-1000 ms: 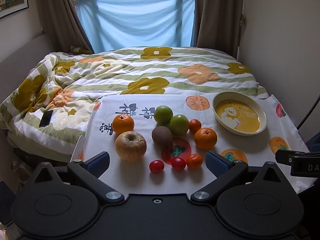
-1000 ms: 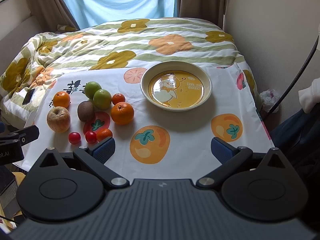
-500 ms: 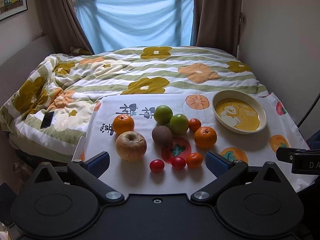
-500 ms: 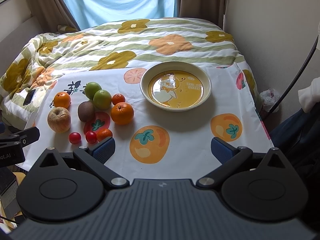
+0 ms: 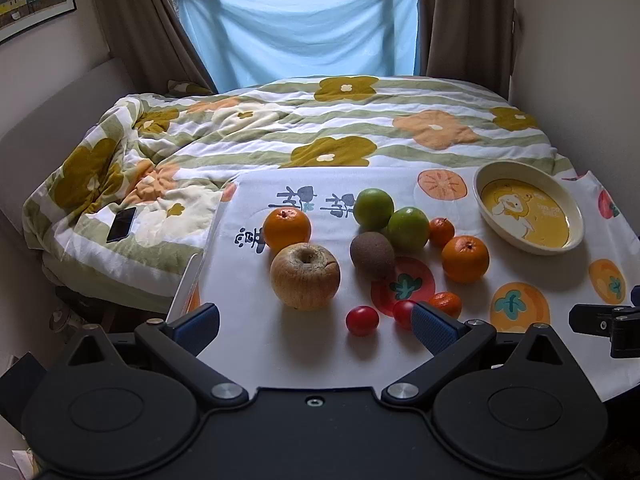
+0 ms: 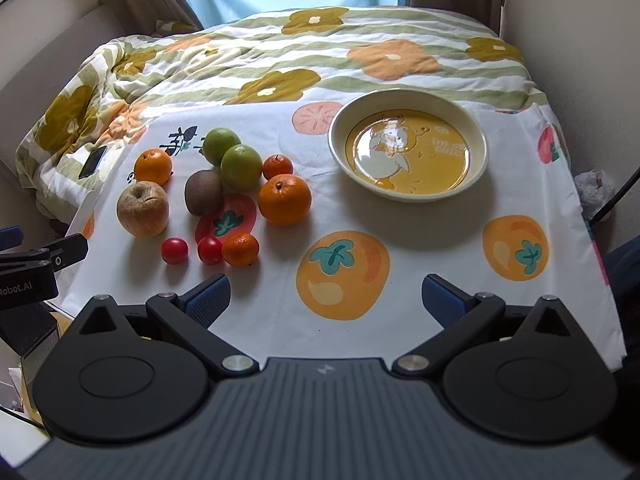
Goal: Organize fruits
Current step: 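Grasp the large brown apple with the left gripper while the right gripper grasps a small tangerine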
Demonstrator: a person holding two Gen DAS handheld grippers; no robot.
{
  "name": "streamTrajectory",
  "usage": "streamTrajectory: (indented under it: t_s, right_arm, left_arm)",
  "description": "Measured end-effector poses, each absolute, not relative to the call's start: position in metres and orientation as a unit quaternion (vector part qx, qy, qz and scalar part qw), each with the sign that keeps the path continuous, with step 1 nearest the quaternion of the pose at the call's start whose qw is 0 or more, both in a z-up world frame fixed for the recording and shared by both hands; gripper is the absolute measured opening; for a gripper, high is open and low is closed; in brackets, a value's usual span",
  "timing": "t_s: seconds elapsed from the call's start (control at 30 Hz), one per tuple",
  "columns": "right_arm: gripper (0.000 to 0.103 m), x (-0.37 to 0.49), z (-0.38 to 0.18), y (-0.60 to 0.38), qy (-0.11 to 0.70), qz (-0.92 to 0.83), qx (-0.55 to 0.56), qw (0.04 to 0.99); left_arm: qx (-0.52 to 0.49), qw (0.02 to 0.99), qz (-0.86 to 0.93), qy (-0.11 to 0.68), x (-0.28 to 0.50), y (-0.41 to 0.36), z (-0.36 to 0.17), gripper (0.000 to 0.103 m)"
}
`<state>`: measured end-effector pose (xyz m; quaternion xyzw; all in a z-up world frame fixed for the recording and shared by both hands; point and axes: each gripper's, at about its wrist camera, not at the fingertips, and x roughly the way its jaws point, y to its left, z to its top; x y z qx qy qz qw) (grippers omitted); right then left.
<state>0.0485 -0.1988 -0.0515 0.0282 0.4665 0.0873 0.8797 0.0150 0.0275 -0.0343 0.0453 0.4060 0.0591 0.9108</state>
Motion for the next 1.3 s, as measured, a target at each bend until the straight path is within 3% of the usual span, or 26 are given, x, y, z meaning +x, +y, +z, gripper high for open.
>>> streamTrajectory:
  t_s: [0.77,0.97,1.17,1.3]
  right_arm:
    - [0.103,0.096,-0.128,-0.131,0.493,0.017,0.156,0.856]
    - [0.103,0.105,-0.136,-0.122,0.490,-0.001,0.193,0.850]
    - [0.089,0.111,-0.144,-0.116,0.496,-0.020,0.221,0.839]
    - [0.083,0.114,-0.148,-0.114,0.499,-0.029,0.232,0.834]
  left_arm:
    - [0.134,0.885,-0.073,0.439,0.113,0.074,-0.119,0.103]
    - [0.140,0.874,-0.112,0.452,0.128,0.077,-0.129,0.095]
    - [0.138,0.868,-0.126,0.460,0.138,0.080,-0.135,0.090]
    - [0.136,0.863,-0.134,0.469,0.142,0.082,-0.140,0.081]
